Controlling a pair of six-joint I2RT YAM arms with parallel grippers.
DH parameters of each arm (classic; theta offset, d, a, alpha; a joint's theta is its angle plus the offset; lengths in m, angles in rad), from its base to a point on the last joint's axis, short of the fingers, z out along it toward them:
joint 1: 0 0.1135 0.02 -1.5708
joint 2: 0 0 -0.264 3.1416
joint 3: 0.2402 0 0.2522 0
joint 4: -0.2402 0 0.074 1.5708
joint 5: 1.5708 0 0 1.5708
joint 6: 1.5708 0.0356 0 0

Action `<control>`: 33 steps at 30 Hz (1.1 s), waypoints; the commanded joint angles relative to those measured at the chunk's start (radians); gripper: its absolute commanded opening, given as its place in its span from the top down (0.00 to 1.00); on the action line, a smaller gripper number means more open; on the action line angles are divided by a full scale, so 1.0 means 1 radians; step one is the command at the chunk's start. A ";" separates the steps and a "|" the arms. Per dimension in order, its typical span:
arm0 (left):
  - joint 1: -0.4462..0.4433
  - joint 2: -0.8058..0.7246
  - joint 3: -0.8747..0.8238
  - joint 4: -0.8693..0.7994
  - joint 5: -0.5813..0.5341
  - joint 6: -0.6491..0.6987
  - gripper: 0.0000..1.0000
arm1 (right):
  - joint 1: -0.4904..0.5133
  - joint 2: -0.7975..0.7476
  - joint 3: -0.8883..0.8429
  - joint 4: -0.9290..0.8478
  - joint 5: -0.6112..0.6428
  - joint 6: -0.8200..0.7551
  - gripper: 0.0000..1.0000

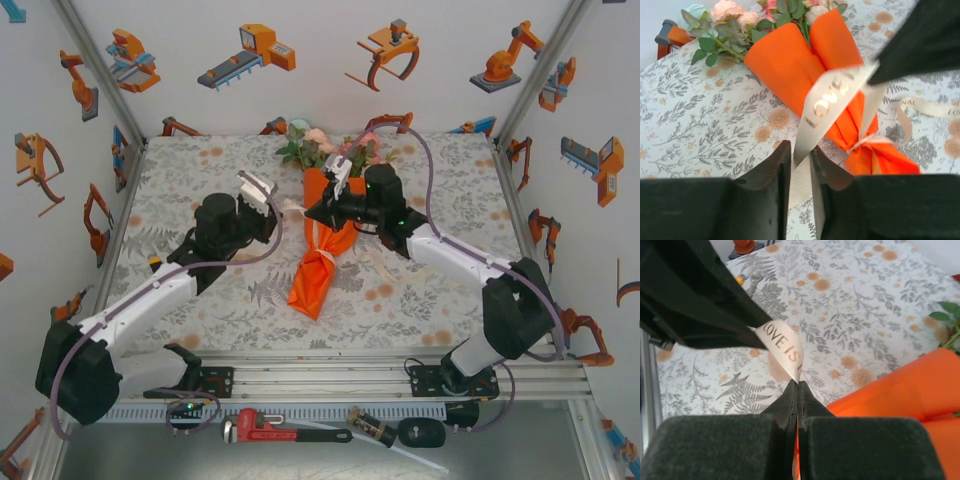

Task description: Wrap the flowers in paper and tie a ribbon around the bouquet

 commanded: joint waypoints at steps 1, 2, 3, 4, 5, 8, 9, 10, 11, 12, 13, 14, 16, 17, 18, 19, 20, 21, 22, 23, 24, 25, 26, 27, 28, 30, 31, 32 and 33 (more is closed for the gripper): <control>0.003 -0.030 -0.028 0.070 0.118 0.083 0.67 | 0.003 -0.016 0.027 -0.027 0.015 -0.058 1.00; 0.003 -0.027 -0.023 0.080 0.144 0.088 0.64 | 0.003 -0.017 0.027 -0.017 0.008 -0.054 1.00; 0.002 -0.025 -0.018 0.088 0.148 0.086 0.62 | 0.003 -0.017 0.029 -0.012 0.003 -0.052 1.00; 0.002 -0.014 -0.005 0.093 0.145 0.082 0.62 | 0.003 -0.018 0.030 -0.007 0.000 -0.046 1.00; 0.002 -0.001 0.008 0.091 0.139 0.081 0.59 | 0.003 -0.017 0.032 -0.004 -0.006 -0.041 1.00; 0.002 0.041 0.041 0.113 0.158 0.085 0.56 | 0.003 -0.016 0.031 0.006 -0.022 -0.032 1.00; 0.003 0.057 0.047 0.123 0.171 0.086 0.56 | 0.003 -0.016 0.030 0.008 -0.023 -0.030 1.00; 0.003 0.075 0.054 0.137 0.188 0.084 0.56 | 0.003 -0.016 0.029 0.009 -0.024 -0.025 1.00; 0.003 0.092 0.059 0.152 0.214 0.082 0.56 | 0.003 -0.016 0.028 0.007 -0.023 -0.025 1.00; 0.002 0.104 0.063 0.162 0.237 0.077 0.56 | 0.003 -0.016 0.027 0.007 -0.022 -0.025 1.00; 0.003 0.117 0.070 0.169 0.269 0.070 0.56 | 0.003 -0.016 0.025 0.007 -0.021 -0.023 1.00; 0.003 0.129 0.076 0.174 0.288 0.062 0.56 | 0.003 -0.017 0.025 0.007 -0.022 -0.021 1.00; 0.003 0.147 0.085 0.173 0.270 0.049 0.57 | 0.003 -0.019 0.021 0.009 -0.022 -0.022 1.00; 0.005 0.151 0.088 0.168 0.253 0.050 0.59 | 0.003 -0.018 0.021 0.007 -0.020 -0.022 1.00; 0.004 0.152 0.088 0.167 0.241 0.052 0.61 | 0.003 -0.018 0.021 0.006 -0.021 -0.022 1.00; 0.004 0.149 0.086 0.172 0.228 0.051 0.64 | 0.003 -0.017 0.019 0.005 -0.022 -0.023 1.00; 0.004 0.145 0.083 0.183 0.228 0.049 0.73 | 0.003 -0.017 0.015 0.005 -0.023 -0.022 1.00; 0.005 0.141 0.082 0.192 0.233 0.048 0.84 | 0.003 -0.016 0.014 0.004 -0.026 -0.021 1.00; 0.006 0.138 0.082 0.203 0.235 0.043 0.95 | 0.003 -0.016 0.012 0.003 -0.031 -0.015 1.00; 0.006 0.136 0.080 0.217 0.241 0.035 1.00 | 0.003 -0.015 0.009 0.000 -0.034 -0.007 0.99; 0.006 0.134 0.079 0.229 0.244 0.030 1.00 | 0.003 -0.018 0.007 -0.005 -0.032 0.000 0.90; 0.006 0.132 0.079 0.239 0.251 0.023 1.00 | 0.003 -0.022 0.007 -0.022 -0.023 0.004 0.77; 0.006 0.134 0.079 0.245 0.254 0.020 1.00 | 0.003 -0.034 0.005 -0.048 0.014 0.008 0.65; 0.006 0.133 0.081 0.244 0.253 0.019 1.00 | 0.003 -0.047 0.001 -0.076 0.063 0.020 0.58; 0.007 0.135 0.079 0.244 0.248 0.019 1.00 | 0.001 -0.071 -0.005 -0.113 0.125 0.032 0.53; 0.007 0.138 0.076 0.243 0.242 0.020 1.00 | -0.013 -0.124 -0.018 -0.199 0.201 0.054 0.51; 0.007 0.137 0.075 0.245 0.241 0.020 1.00 | -0.030 -0.157 -0.029 -0.248 0.241 0.086 0.50; 0.007 0.138 0.071 0.247 0.242 0.020 1.00 | -0.056 -0.186 -0.043 -0.297 0.278 0.135 0.50; 0.005 0.137 0.071 0.250 0.245 0.019 1.00 | -0.083 -0.213 -0.056 -0.338 0.309 0.185 0.50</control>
